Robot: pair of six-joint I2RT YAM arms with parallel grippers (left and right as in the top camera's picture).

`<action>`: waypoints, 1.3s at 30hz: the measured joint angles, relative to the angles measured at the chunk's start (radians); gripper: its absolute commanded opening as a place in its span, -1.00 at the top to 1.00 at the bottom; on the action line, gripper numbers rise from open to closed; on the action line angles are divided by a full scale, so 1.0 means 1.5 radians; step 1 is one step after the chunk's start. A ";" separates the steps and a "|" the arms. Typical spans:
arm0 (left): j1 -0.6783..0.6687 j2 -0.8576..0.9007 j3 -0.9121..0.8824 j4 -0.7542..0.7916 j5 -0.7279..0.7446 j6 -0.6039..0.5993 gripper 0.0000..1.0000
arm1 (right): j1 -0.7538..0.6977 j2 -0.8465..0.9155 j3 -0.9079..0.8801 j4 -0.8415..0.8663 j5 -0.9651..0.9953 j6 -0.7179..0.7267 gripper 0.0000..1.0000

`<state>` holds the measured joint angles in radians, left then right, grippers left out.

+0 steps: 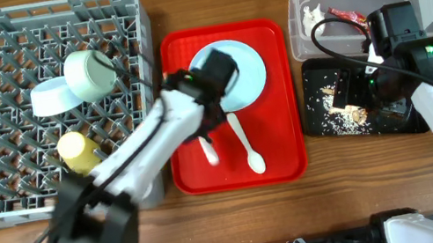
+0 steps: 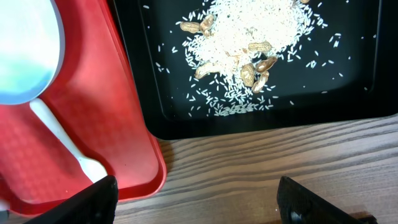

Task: Sort waste into correct bins and load items into the dishwasher rack
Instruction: 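Carry the white fork to the dish rack and drop it in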

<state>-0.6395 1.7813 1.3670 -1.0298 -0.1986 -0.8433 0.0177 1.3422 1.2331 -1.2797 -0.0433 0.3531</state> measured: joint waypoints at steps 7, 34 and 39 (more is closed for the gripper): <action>0.083 -0.131 0.034 -0.005 -0.022 0.205 0.92 | 0.000 0.000 0.000 0.000 0.000 0.000 -0.64; 0.279 -0.019 0.034 0.003 -0.011 0.438 -0.52 | 0.000 0.000 0.000 0.000 0.000 0.000 -0.65; 0.279 -0.019 0.034 -0.008 -0.009 0.439 -0.49 | 0.000 0.000 0.000 0.000 0.000 0.000 -0.65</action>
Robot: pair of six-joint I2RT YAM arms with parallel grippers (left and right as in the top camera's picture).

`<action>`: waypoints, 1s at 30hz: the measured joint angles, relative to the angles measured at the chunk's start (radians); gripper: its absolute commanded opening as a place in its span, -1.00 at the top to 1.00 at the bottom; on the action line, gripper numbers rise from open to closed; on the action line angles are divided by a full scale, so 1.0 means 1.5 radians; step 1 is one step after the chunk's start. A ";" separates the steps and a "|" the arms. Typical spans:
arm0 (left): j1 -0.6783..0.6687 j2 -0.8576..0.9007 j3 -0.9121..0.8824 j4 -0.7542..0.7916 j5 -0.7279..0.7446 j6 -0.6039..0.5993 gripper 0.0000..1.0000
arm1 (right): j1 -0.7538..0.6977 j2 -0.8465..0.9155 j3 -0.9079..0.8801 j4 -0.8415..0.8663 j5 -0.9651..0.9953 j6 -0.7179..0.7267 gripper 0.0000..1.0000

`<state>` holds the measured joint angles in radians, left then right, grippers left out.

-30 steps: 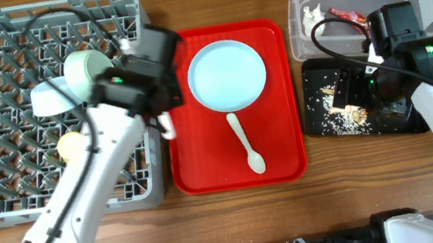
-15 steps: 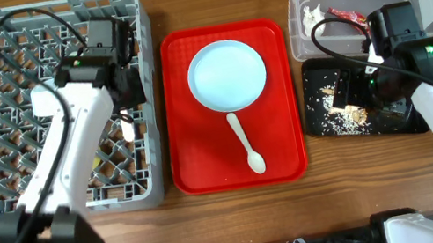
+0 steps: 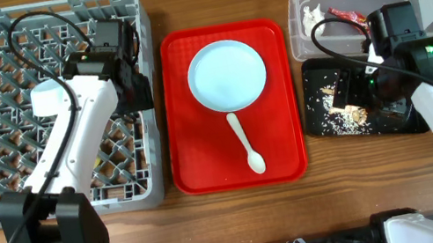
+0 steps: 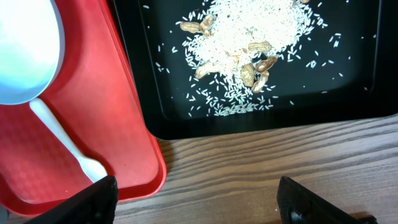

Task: Sort waste into correct bins and load items into the dishwasher rack
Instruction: 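Carry the white fork to the dish rack and drop it in, then reach the left gripper to the tray and grasp the white spoon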

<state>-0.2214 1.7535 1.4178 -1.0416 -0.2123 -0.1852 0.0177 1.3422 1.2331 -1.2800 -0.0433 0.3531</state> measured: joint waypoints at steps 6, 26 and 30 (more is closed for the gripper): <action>-0.016 -0.014 0.000 0.007 0.026 -0.002 -0.54 | 0.000 0.000 0.000 0.000 0.000 0.000 -0.65; -0.322 0.058 0.001 0.070 0.193 -0.415 -0.44 | 0.000 0.000 0.000 0.001 0.000 0.000 -0.65; -0.360 0.112 0.001 0.086 0.180 -0.455 -0.40 | 0.000 0.000 0.000 0.001 0.000 0.000 -0.66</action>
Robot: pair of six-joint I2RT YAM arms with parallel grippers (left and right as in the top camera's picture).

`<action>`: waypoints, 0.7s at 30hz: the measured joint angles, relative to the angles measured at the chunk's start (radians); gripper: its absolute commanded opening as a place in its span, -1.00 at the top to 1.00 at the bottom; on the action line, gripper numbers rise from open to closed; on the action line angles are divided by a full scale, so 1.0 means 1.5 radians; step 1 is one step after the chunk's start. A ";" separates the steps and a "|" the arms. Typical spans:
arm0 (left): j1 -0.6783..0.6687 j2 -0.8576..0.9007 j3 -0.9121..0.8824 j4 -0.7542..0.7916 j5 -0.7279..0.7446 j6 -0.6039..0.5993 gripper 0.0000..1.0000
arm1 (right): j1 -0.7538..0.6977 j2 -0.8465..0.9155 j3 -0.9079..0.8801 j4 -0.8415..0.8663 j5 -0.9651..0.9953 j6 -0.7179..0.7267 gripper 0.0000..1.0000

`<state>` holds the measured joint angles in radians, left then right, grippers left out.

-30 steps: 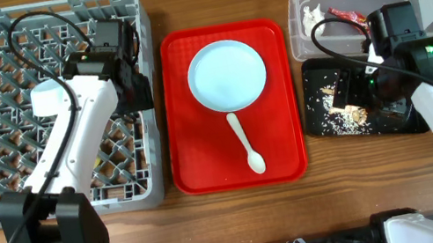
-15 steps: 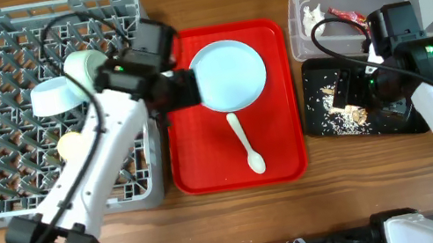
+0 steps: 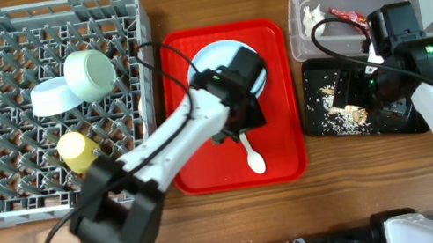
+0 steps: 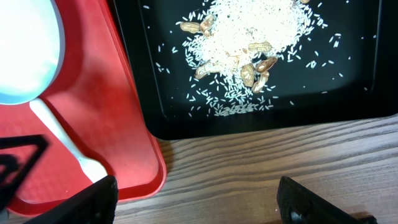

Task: Sort waste into correct bins and load items into the dishwasher rack
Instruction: 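Reach the left gripper to the tray and grasp the white spoon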

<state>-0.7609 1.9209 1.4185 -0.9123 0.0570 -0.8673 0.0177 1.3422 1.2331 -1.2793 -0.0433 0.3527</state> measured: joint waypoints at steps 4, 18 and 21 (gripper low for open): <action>-0.025 0.043 0.000 0.001 -0.017 -0.024 -0.38 | 0.000 0.000 0.000 0.000 0.000 0.000 -0.65; -0.038 0.096 0.000 0.000 -0.034 -0.046 0.38 | 0.000 0.000 0.000 0.000 0.000 0.000 -0.65; -0.039 0.096 0.000 0.001 -0.035 -0.050 0.56 | 0.000 0.000 0.000 0.000 0.000 0.000 -0.65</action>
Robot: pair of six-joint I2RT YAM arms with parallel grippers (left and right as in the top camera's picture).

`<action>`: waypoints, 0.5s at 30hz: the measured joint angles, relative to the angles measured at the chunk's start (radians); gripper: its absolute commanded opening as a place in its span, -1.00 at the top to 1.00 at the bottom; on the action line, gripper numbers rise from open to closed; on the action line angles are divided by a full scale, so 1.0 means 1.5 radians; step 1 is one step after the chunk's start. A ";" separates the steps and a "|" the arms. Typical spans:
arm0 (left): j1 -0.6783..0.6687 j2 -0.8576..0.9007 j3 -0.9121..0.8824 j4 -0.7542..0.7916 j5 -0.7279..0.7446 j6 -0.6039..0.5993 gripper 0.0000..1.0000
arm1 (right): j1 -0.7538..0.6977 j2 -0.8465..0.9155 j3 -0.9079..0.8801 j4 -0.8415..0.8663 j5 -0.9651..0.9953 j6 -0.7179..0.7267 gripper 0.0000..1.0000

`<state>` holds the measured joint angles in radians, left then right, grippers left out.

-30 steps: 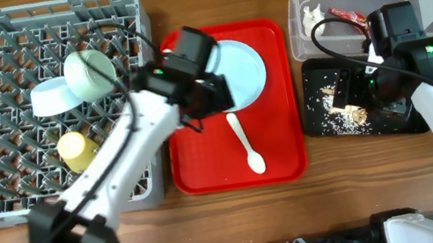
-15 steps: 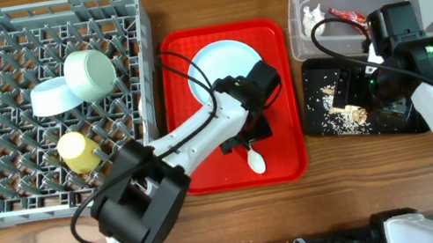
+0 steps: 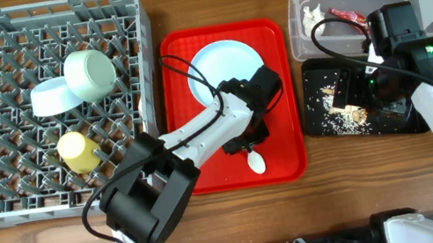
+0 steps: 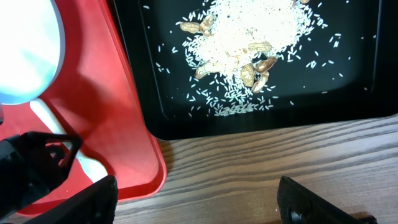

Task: Sort waste into correct bins and load items into the dishwasher rack
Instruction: 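Reach the left gripper to the tray and grasp the white spoon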

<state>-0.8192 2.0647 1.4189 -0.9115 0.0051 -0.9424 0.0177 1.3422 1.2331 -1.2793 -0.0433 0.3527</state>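
On the red tray (image 3: pixel 287 155) one white plastic spoon (image 3: pixel 256 163) lies below a light-blue plate (image 3: pixel 215 63). My left gripper (image 3: pixel 246 140) is down at the spoon's handle, with its dark fingers (image 4: pixel 37 163) on both sides of it and apparently open. The right wrist view shows the spoon (image 4: pixel 50 121) still flat on the tray. My right gripper (image 4: pixel 202 205) hangs open and empty over the wood just below the black tray (image 4: pixel 161 124), which holds rice and peanuts (image 4: pixel 249 31).
The grey dishwasher rack (image 3: pixel 62 207) at the left holds a green cup (image 3: pixel 90 74), a white bowl (image 3: pixel 52 99) and a yellow cup (image 3: pixel 77 150). A clear bin with wrappers (image 3: pixel 341 15) stands at the back right, behind the black tray (image 3: pixel 324 120).
My left gripper has moved from just below the plate down onto the spoon's handle. The spoon, the plate and the right arm have not moved.
Two spoons lay on the red tray, with my left gripper over the left one. Then the gripper was at the rack's right side and only one spoon was left on the tray. It came back over the tray and is now at that spoon.
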 measured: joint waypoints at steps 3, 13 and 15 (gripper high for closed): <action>0.000 0.000 0.000 0.000 0.000 0.000 0.61 | 0.000 0.000 0.000 0.000 0.000 0.000 -0.65; 0.004 0.000 0.001 -0.028 0.000 0.000 0.87 | 0.000 0.000 0.000 0.000 0.000 0.000 -0.65; 0.009 0.000 0.001 -0.033 0.000 0.003 0.88 | 0.000 0.000 0.000 0.000 0.000 0.000 -0.65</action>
<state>-0.8055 2.0644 1.4208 -0.9607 0.0055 -0.9379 0.0177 1.3422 1.2331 -1.2797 -0.0433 0.3527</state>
